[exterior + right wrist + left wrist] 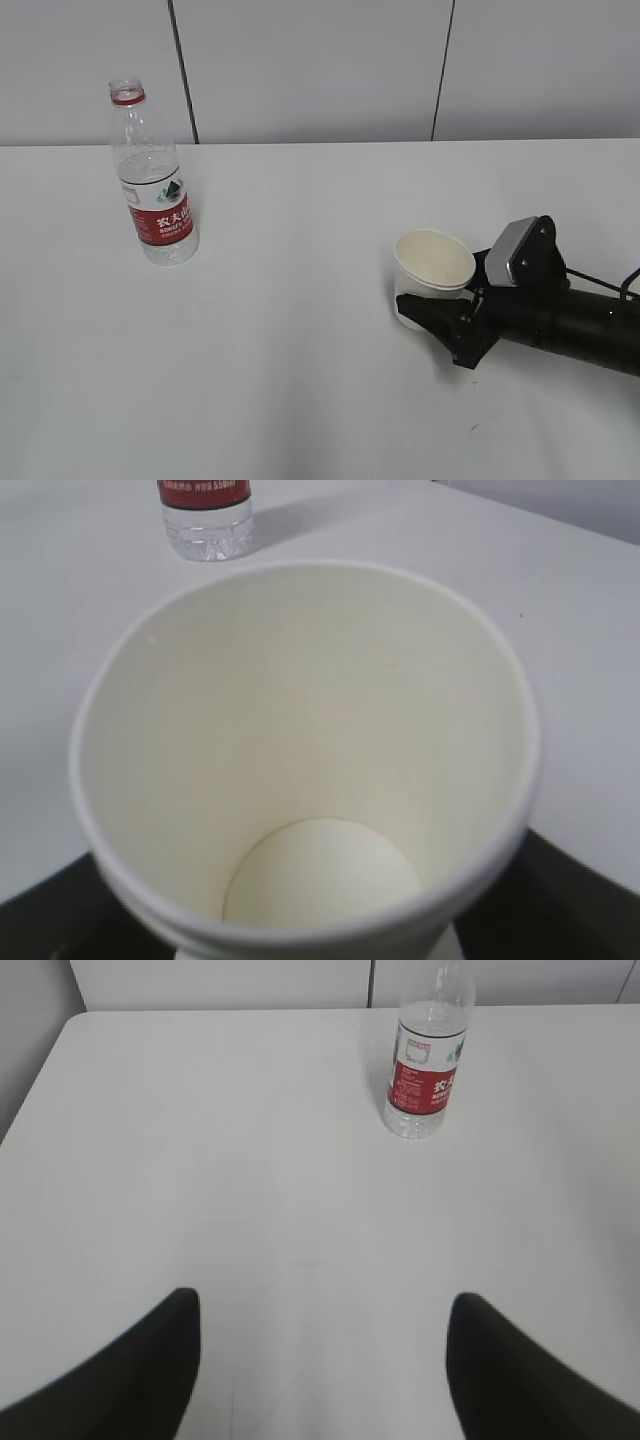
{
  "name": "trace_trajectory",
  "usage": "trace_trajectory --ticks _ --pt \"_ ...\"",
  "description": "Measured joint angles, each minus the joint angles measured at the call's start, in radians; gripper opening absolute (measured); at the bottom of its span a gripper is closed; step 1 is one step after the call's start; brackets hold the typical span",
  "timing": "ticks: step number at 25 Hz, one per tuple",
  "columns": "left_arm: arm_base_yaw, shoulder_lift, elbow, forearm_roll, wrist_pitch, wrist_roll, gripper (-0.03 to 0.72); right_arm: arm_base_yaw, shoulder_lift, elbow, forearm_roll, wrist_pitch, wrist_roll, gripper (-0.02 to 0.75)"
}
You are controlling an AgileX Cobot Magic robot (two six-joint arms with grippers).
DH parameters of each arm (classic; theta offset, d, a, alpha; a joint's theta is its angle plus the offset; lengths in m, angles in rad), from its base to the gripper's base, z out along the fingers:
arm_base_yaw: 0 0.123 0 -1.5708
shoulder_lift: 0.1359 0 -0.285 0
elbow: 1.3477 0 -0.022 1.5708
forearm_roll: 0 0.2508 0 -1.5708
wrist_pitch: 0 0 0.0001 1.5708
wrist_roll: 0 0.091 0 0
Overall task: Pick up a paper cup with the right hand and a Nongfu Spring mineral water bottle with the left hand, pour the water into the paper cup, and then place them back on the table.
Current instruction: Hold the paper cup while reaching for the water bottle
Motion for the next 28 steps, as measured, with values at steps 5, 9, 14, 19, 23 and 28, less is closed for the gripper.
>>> trace_trajectory --ticks 5,9,14,19,23,28 --pt "0.000 0.026 0.000 -0.020 -0.001 0.000 0.465 0.002 -0.005 -0.067 -0.028 0.000 0.051 0.524" --pt "0.000 0.098 -0.010 -0.060 -0.037 0.000 0.465 0.002 -0.005 -0.132 -0.069 0.000 0.108 0.524" --pt "0.000 0.239 -0.021 -0.101 -0.266 0.000 0.465 0.013 -0.005 -0.213 -0.113 0.040 0.186 0.524" --pt "0.000 0.470 -0.021 -0.105 -0.507 0.025 0.468 0.091 -0.005 -0.288 -0.135 0.142 0.222 0.524" --pt "-0.001 0.664 -0.021 -0.105 -0.740 0.074 0.470 0.134 -0.003 -0.349 -0.141 0.178 0.297 0.524" --pt "-0.028 0.895 -0.021 -0.103 -0.994 0.082 0.470 0.182 -0.003 -0.421 -0.199 0.265 0.430 0.523"
